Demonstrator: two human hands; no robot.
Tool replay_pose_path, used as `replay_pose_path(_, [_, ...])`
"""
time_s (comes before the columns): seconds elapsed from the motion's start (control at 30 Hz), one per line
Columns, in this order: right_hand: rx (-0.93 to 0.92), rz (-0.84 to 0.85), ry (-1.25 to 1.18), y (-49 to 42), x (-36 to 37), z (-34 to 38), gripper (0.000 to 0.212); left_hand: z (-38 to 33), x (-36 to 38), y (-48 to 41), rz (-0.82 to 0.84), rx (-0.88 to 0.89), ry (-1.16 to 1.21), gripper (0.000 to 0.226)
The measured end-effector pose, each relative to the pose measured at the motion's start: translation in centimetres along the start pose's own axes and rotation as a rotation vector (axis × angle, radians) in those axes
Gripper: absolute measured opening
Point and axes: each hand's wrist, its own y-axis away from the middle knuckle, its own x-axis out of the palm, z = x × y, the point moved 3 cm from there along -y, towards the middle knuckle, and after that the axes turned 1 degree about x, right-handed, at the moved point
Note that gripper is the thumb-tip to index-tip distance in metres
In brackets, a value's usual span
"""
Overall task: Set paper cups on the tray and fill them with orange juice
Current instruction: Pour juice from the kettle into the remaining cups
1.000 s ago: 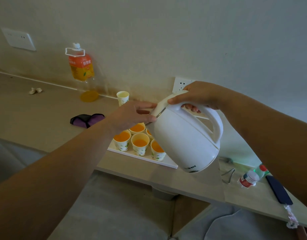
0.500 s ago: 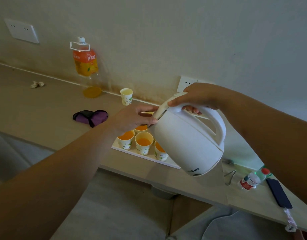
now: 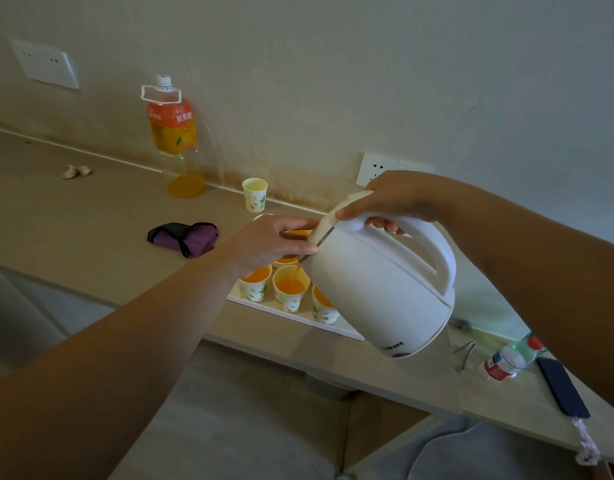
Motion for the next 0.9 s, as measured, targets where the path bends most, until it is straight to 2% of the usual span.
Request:
replay_pose_path(0.57, [0.014, -0.032, 0.003, 0.6, -0.8, 0.3, 0.048, -1.0, 0.0, -0.3, 0.03, 0.015, 0.007, 0.042])
replay_pose_path(0.9, [0.007, -0.017, 0.017, 0.5, -0.9, 0.4, 0.059, -1.0, 0.2, -0.6, 0.035, 0.007, 0.025, 0.043])
